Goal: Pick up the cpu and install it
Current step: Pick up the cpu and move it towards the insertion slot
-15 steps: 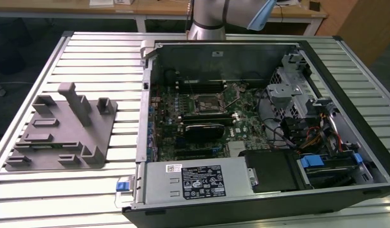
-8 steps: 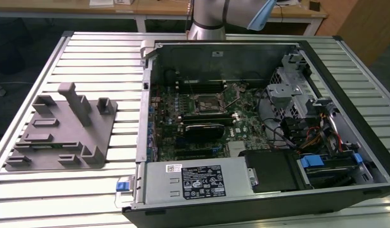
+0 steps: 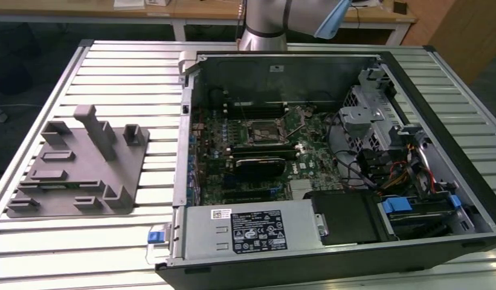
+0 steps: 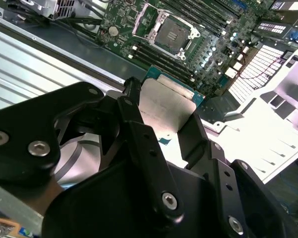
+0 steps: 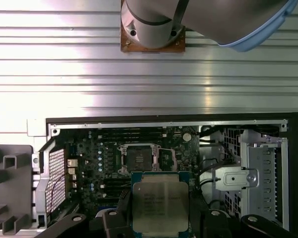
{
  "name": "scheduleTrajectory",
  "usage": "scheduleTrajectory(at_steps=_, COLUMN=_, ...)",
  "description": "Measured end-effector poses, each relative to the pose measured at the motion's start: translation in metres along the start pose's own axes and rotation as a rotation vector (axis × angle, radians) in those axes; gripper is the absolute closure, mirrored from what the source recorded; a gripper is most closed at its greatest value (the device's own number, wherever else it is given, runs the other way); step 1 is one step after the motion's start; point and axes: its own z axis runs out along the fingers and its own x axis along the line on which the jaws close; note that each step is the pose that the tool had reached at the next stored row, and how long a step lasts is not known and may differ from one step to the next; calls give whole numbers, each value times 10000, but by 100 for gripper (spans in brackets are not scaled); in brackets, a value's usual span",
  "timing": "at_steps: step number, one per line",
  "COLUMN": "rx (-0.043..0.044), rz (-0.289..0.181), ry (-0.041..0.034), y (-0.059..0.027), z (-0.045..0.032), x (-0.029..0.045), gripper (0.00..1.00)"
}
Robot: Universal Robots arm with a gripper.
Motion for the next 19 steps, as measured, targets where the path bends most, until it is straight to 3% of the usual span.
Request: scheduleTrajectory(at_steps=19, rx=0, rz=0, ry=1, y=-5, z=64, x=35, gripper=45)
